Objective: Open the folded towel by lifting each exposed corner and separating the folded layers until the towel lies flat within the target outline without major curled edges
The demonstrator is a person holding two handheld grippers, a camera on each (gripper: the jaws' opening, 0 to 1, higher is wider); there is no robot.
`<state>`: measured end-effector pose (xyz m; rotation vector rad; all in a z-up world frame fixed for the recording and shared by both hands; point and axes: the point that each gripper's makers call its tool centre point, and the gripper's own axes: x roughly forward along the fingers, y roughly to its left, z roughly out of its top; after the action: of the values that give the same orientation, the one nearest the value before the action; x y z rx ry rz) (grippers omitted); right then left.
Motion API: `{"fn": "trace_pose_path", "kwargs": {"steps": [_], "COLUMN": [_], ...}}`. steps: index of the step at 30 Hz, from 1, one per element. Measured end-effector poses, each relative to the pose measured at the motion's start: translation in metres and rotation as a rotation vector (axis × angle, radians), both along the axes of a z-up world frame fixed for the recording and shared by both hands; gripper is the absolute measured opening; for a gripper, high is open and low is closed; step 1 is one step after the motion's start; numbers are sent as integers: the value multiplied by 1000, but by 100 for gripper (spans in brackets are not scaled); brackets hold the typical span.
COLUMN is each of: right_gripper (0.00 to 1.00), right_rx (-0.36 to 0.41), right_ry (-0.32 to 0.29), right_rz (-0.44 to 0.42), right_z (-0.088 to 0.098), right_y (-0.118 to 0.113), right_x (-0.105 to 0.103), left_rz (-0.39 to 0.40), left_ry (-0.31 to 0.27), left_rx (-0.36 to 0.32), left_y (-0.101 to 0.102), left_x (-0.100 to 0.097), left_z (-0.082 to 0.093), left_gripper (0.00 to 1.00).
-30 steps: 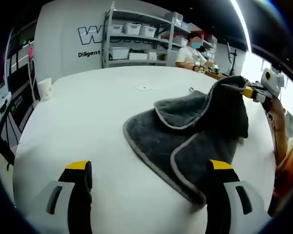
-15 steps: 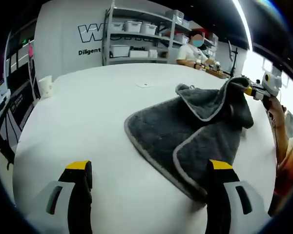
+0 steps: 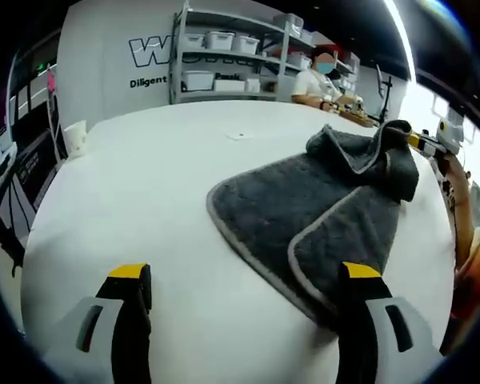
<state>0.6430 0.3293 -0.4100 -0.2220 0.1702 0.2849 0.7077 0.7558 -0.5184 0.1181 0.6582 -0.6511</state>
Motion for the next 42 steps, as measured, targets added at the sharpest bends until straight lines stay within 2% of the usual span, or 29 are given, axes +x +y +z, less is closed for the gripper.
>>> {"fn": "trace_pose_path", "kwargs": {"steps": [6,12,21,26,33,36,37,39,41,42], "right_gripper": [0,0,0,0,0,0,0,0,0,3], "right_rx": [20,65,65,19,1,-18,-62,-107,-119,-132], "right_ry": [31,68,89,113,153,189,236,267,287,306], "right_rz": [-68,-80,-193,-283,-327,-344,-338,-326,-332,-335], "right_z": [-8,-22,-32,-42,-59,-70,-79,-87,-91,-95], "right_y": [-34,-49,-88,-116,-134,-140,-142,-141,-141,-142], "right_x": [-9,-17,-34,-44,-51,-53,-55,-56,-57,-58], "left_rz": [1,-2,-3,-4,-3,-1,-1,1,1,1], "left_ry": [5,16,16,16,16,17,18,19,21,23], "left_rx": [5,24,21,21,22,23,25,27,28,29], "left_y": [0,-1,1,1,1,1,2,2,2,1], "left_x": [1,-1,1,1,0,0,1,0,0,0], "left_z": [-1,-4,-1,-1,-1,-2,-2,-3,-4,-5], "left_gripper": [93,93,93,93,93,92,92,92,92,92]}}
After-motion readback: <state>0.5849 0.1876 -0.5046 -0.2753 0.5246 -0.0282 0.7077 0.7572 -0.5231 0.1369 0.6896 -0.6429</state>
